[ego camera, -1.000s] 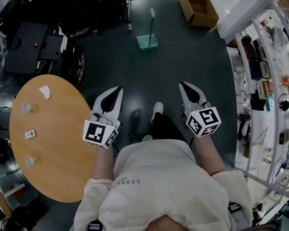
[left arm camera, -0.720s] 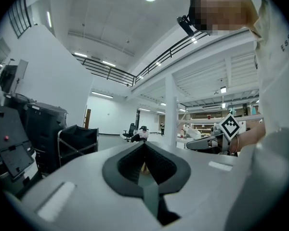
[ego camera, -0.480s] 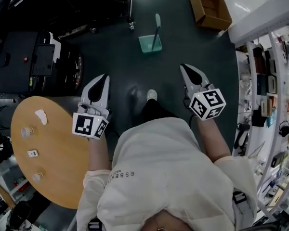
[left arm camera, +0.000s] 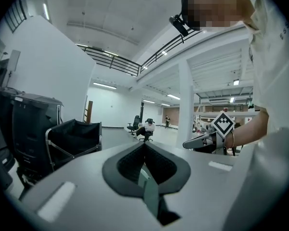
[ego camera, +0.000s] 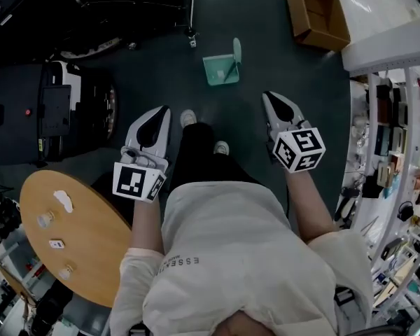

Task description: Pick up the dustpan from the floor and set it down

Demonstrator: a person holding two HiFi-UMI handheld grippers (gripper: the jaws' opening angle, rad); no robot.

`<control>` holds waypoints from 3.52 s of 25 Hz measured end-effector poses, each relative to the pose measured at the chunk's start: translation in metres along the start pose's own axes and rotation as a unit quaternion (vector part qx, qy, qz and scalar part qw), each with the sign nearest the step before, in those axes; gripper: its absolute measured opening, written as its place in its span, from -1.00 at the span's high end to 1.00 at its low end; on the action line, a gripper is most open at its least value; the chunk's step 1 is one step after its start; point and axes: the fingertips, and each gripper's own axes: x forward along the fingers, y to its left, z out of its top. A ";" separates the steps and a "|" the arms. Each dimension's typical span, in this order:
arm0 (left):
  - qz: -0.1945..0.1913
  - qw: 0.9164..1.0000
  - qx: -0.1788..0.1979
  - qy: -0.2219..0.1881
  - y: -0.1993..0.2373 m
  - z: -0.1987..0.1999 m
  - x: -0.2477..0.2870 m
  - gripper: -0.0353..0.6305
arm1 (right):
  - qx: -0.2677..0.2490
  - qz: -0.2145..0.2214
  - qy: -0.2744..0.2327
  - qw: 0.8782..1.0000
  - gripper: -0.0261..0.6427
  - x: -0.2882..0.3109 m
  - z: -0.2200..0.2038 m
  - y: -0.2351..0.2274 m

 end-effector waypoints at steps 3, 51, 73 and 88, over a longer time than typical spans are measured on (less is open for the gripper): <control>-0.023 1.000 0.002 0.013 0.022 -0.014 0.046 0.84 | 0.003 -0.013 0.025 1.000 0.96 0.045 -0.005 -0.015; -0.085 0.990 -0.037 0.110 0.098 -0.134 0.190 0.84 | -0.005 -0.112 0.339 0.934 0.94 0.216 -0.125 -0.129; -0.033 0.999 -0.019 0.034 -0.042 -0.065 0.053 0.84 | -0.075 -0.049 0.280 0.956 0.94 -0.034 -0.098 -0.066; -0.010 0.998 -0.009 0.056 -0.024 -0.066 0.043 0.84 | -0.058 -0.054 0.302 0.950 0.94 -0.032 -0.132 -0.063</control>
